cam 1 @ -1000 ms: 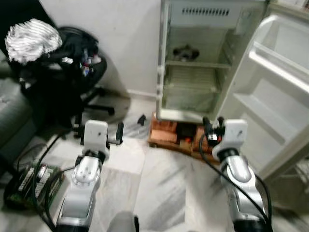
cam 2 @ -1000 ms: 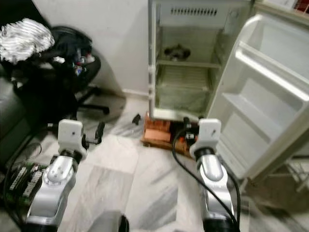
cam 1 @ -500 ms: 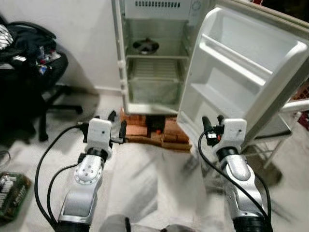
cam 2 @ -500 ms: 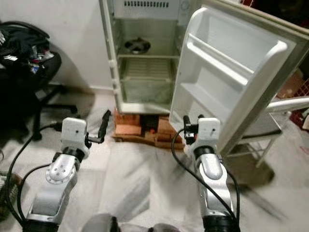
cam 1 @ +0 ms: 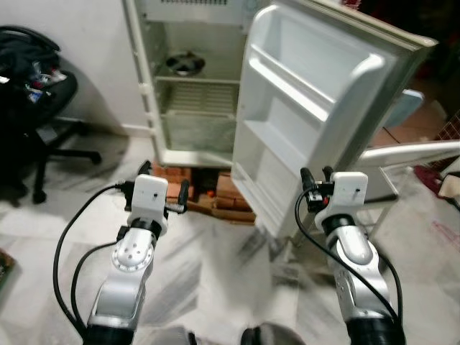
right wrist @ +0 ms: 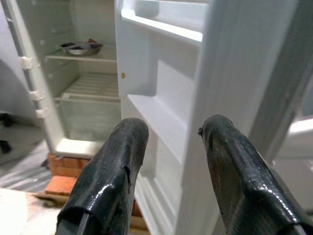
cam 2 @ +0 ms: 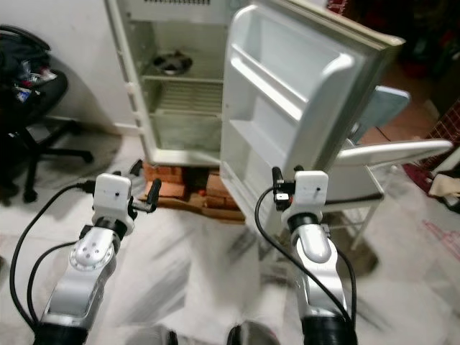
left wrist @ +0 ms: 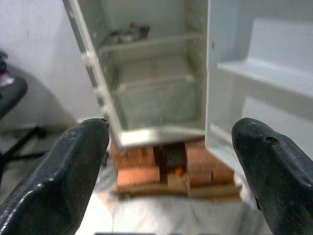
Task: Restocking fridge
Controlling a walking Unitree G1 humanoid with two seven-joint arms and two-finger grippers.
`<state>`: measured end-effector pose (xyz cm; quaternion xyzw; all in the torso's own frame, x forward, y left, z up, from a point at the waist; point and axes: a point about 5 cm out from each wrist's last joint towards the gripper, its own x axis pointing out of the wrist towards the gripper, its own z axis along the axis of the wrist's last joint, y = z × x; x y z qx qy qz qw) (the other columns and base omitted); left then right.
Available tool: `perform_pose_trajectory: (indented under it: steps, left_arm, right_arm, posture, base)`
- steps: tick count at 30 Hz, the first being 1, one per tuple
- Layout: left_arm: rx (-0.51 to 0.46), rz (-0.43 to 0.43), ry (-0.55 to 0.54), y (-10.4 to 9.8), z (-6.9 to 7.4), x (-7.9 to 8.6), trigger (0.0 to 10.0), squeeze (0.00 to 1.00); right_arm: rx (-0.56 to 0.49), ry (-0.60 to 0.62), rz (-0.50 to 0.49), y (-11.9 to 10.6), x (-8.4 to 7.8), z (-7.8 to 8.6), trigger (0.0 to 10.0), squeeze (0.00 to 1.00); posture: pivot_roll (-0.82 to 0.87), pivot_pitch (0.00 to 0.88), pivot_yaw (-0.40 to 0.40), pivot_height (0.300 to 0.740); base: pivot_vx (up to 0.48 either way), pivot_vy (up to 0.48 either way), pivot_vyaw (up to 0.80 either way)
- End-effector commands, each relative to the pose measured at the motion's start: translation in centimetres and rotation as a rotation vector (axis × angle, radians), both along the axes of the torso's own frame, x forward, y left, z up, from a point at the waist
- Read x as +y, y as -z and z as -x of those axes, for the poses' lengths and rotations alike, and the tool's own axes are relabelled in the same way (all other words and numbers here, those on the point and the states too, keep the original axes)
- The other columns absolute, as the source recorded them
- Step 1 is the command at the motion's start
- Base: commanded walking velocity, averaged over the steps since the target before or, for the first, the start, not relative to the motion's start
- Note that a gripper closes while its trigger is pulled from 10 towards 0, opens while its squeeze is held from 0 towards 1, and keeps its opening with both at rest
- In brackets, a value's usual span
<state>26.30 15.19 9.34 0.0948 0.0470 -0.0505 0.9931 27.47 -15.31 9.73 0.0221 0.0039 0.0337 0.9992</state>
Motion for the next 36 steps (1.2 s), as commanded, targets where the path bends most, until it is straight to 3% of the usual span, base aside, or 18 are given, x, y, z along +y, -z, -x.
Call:
perform_pose_trajectory:
  steps: [1, 9, 26, 30, 36]
  left_arm:
    - [-0.01, -0.011, -0.002, -0.4, -0.2, 0.0, 10.0, 0.0]
    - [-0.002, -0.017, -0.014, -0.3, -0.3, 0.0, 10.0, 0.0]
    - [-0.007, -0.005, -0.077, -0.5, -0.4, 1.2, 10.0, 0.0]
    - [-0.008, -0.001, -0.07, -0.4, -0.2, 1.0, 10.0, 0.0]
    - [-0.015, 0.017, -0.031, -0.5, -0.1, 0.2, 10.0, 0.0]
  right_arm:
    - [-0.016, -0.006, 0.002, -0.3, 0.2, -0.2, 10.0, 0.0]
    - [-0.023, -0.017, 0.02, -0.4, 0.1, -0.4, 10.0, 0.0]
    - [-0.036, -0.036, 0.016, -0.5, 0.7, -1.0, 10.0, 0.0]
    - [-0.037, -0.029, 0.005, -0.5, 0.6, -1.1, 10.0, 0.0]
    - [-0.04, -0.007, 0.003, -0.5, 0.2, -1.2, 10.0, 0.0]
  posture:
    - [0.05, 0.092, -0.015, 0.74]
    - [0.05, 0.093, -0.018, 0.74]
    - [0.08, 0.084, -0.034, 0.74]
    - [0.08, 0.08, -0.034, 0.74]
    - [0.08, 0.076, -0.033, 0.74]
  base:
    - [0.0, -0.461, 0.0]
    - [0.0, -0.461, 0.0]
    - [0.367, 0.0, 0.7]
    - [0.48, 0.0, 0.27]
    - [0.0, 0.0, 0.0]
